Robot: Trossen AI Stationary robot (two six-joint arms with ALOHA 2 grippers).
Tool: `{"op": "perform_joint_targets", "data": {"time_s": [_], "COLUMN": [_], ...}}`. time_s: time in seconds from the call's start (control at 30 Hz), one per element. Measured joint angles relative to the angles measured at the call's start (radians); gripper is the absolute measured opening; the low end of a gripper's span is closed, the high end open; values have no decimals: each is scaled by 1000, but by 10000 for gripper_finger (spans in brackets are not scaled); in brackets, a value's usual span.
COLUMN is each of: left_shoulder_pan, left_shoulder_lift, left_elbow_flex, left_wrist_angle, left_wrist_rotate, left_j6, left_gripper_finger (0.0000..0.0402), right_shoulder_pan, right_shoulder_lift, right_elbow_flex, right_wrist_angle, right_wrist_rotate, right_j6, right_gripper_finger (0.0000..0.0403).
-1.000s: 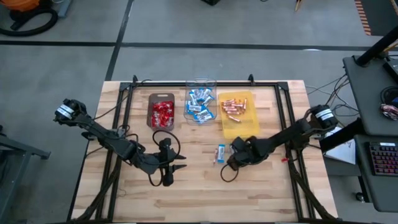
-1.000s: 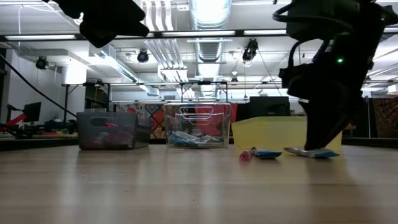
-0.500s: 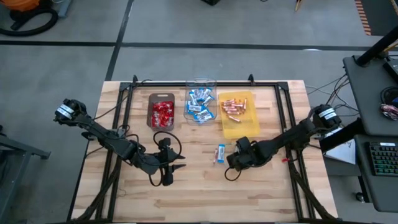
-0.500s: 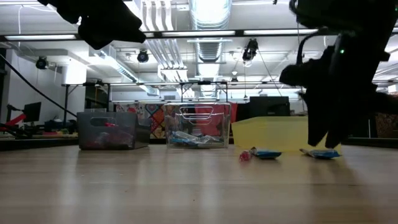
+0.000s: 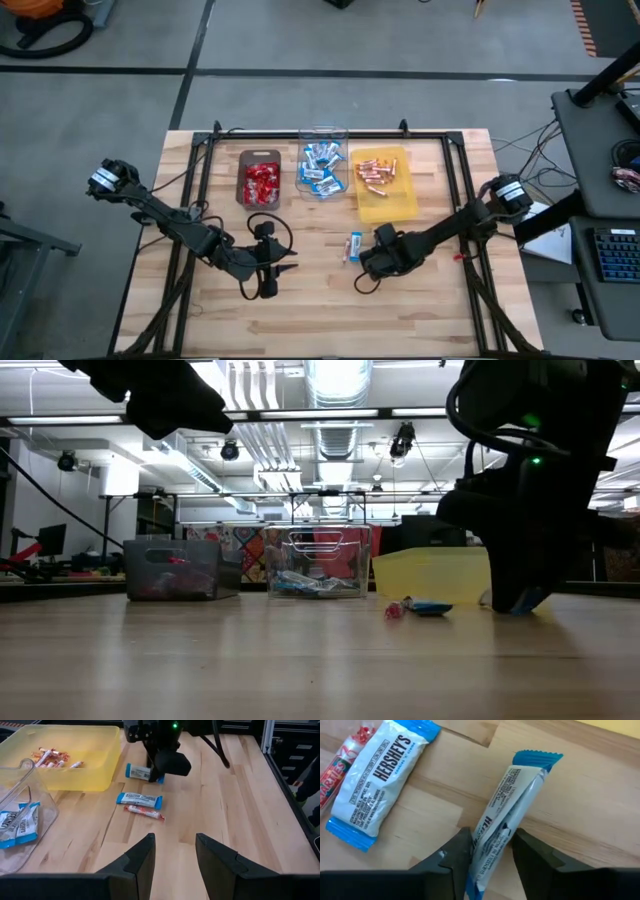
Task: Sort candy
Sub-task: Put the white chocolate into the transparent bin
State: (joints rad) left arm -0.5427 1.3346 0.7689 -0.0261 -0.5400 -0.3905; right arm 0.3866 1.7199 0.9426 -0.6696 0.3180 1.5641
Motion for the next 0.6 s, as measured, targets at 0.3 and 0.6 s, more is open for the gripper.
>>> {"op": "perform_joint_targets", "data": {"time_s": [0.3, 0.6], "left_shoulder_pan": [-2, -19], "left_shoulder_lift": [0, 5], "left_elbow_flex": [-17, -138], "left_wrist_angle": [4, 369], "left_wrist_rotate": [0, 94], "left_j6": [-13, 69], "left_gripper_finger": [125, 125], "right_shoulder_pan": [9, 105], "right_shoulder_lift": [-30, -141], "right_elbow_flex": [51, 74], "right_wrist_angle": [-5, 140], "right_wrist_rotate": [7, 59], "right_j6": [-190, -561], "right_gripper_finger": [37, 26]}}
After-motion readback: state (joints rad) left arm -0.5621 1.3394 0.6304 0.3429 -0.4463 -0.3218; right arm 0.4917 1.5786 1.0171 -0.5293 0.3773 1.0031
